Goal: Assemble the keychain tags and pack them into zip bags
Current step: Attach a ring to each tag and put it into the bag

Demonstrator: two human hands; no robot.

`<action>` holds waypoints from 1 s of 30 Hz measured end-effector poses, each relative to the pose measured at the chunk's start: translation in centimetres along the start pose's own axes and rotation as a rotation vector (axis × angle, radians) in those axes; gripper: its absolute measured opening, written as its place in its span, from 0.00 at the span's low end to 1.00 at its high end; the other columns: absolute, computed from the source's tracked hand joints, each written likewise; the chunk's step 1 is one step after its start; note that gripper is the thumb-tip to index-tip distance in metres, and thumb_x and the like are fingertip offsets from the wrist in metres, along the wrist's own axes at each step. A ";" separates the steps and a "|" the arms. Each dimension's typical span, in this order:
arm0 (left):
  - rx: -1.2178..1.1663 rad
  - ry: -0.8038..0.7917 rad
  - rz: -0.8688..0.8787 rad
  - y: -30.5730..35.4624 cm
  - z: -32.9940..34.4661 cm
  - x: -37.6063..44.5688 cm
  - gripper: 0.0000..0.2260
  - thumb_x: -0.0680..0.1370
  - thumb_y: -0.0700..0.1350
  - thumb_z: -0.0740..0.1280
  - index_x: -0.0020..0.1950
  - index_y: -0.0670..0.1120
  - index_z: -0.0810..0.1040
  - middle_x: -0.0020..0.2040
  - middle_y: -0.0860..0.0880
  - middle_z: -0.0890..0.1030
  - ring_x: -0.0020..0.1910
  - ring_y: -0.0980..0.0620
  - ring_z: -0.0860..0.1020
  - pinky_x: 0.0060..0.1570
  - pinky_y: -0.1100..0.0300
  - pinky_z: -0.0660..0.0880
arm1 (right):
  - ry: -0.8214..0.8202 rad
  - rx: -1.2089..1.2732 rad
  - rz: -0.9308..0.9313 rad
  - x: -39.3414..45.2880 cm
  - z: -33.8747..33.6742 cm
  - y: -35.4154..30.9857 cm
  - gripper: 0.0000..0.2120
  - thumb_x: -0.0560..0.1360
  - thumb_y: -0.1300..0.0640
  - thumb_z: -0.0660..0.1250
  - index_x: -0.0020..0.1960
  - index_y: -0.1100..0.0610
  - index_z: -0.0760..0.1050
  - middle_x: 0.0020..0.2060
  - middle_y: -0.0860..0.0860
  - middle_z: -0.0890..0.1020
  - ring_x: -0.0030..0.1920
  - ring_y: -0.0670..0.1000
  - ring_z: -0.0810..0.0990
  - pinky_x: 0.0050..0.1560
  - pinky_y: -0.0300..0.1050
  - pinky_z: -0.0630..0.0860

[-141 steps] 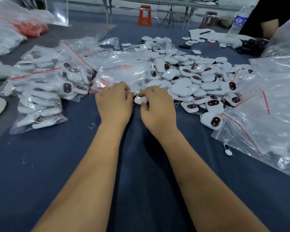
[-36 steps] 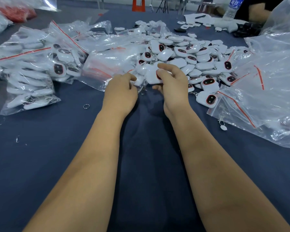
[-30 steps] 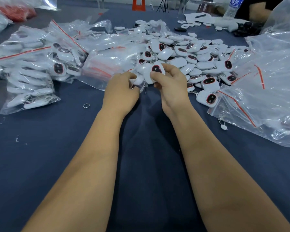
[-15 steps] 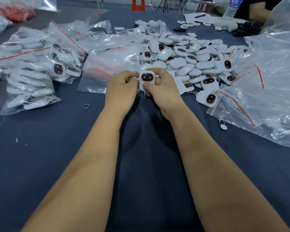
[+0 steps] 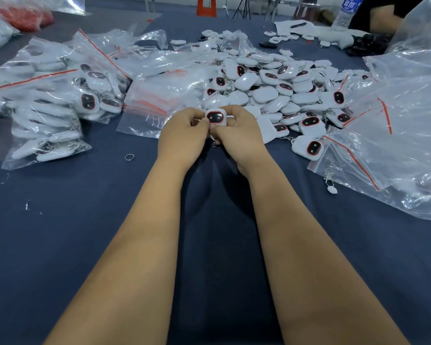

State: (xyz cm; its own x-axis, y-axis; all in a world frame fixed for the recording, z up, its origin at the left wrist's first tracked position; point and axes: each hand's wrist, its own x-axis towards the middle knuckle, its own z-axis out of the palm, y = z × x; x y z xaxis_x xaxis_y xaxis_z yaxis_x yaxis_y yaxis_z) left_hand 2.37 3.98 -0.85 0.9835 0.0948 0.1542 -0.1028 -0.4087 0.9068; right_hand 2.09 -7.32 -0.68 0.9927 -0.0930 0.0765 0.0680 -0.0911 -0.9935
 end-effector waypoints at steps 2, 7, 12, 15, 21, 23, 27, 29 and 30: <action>-0.004 0.007 -0.013 0.1 0.0 0.0 0.07 0.78 0.47 0.63 0.49 0.53 0.80 0.38 0.56 0.79 0.40 0.54 0.77 0.45 0.56 0.74 | 0.017 -0.013 0.017 0.2 0.1 -0.1 0.08 0.75 0.65 0.66 0.51 0.54 0.76 0.42 0.54 0.83 0.39 0.48 0.79 0.42 0.43 0.78; 0.019 0.046 0.008 0.1 0.3 -0.4 0.06 0.78 0.48 0.62 0.50 0.55 0.78 0.43 0.56 0.80 0.39 0.60 0.75 0.37 0.61 0.68 | 0.000 0.041 0.010 0.2 -0.4 -0.2 0.07 0.77 0.63 0.63 0.52 0.56 0.78 0.38 0.49 0.80 0.37 0.44 0.79 0.35 0.36 0.76; -0.093 0.016 -0.010 0.0 0.2 -0.5 0.07 0.74 0.47 0.64 0.49 0.53 0.80 0.40 0.55 0.78 0.40 0.53 0.75 0.44 0.57 0.72 | -0.047 0.173 0.008 -0.1 -1.0 -0.4 0.09 0.77 0.66 0.63 0.45 0.53 0.77 0.35 0.49 0.79 0.33 0.44 0.79 0.33 0.36 0.74; -0.124 -0.011 -0.005 0.1 0.2 -0.6 0.07 0.72 0.48 0.64 0.47 0.53 0.80 0.37 0.55 0.77 0.38 0.53 0.74 0.43 0.55 0.71 | -0.048 0.154 -0.001 -0.2 -1.0 -0.3 0.10 0.77 0.66 0.63 0.45 0.53 0.77 0.39 0.52 0.79 0.35 0.44 0.77 0.32 0.35 0.73; -0.096 -0.001 0.024 0.1 0.1 -0.7 0.04 0.75 0.50 0.65 0.45 0.56 0.80 0.35 0.58 0.77 0.34 0.60 0.74 0.39 0.60 0.69 | -0.068 0.136 -0.020 -0.3 -1.0 -0.4 0.11 0.76 0.68 0.61 0.46 0.53 0.77 0.38 0.51 0.79 0.33 0.42 0.78 0.31 0.34 0.72; -0.096 -0.004 0.024 0.1 0.1 -0.6 0.04 0.75 0.51 0.65 0.45 0.55 0.80 0.34 0.58 0.77 0.34 0.59 0.74 0.39 0.59 0.70 | -0.058 0.129 -0.019 -0.3 -1.0 -0.3 0.11 0.76 0.67 0.61 0.46 0.53 0.77 0.40 0.51 0.80 0.34 0.43 0.78 0.32 0.34 0.73; -0.140 -0.013 0.013 0.3 0.2 -0.6 0.09 0.70 0.53 0.64 0.46 0.54 0.81 0.34 0.57 0.77 0.35 0.55 0.74 0.42 0.57 0.71 | -0.035 0.148 -0.015 -0.4 -0.8 -0.4 0.11 0.75 0.67 0.61 0.46 0.54 0.78 0.38 0.51 0.81 0.33 0.43 0.78 0.31 0.35 0.73; -0.165 -0.006 0.010 0.2 0.2 -0.6 0.07 0.70 0.53 0.65 0.45 0.54 0.81 0.33 0.57 0.77 0.35 0.54 0.74 0.42 0.57 0.72 | -0.037 0.173 -0.012 -0.4 -0.7 -0.4 0.11 0.75 0.67 0.62 0.47 0.54 0.78 0.39 0.52 0.81 0.35 0.44 0.79 0.33 0.35 0.74; -0.172 0.001 0.011 0.2 0.2 -0.5 0.05 0.71 0.52 0.66 0.44 0.55 0.80 0.33 0.58 0.77 0.35 0.55 0.74 0.42 0.58 0.72 | -0.038 0.178 -0.011 -0.4 -0.7 -0.4 0.11 0.75 0.67 0.62 0.47 0.54 0.79 0.40 0.53 0.81 0.36 0.46 0.79 0.34 0.36 0.74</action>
State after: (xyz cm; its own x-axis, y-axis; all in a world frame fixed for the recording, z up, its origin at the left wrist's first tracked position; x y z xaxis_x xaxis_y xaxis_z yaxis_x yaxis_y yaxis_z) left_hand 1.88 3.67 -0.86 0.9820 0.0916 0.1649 -0.1378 -0.2486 0.9587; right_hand 1.59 -7.91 -0.28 0.9946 -0.0555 0.0873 0.0918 0.0851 -0.9921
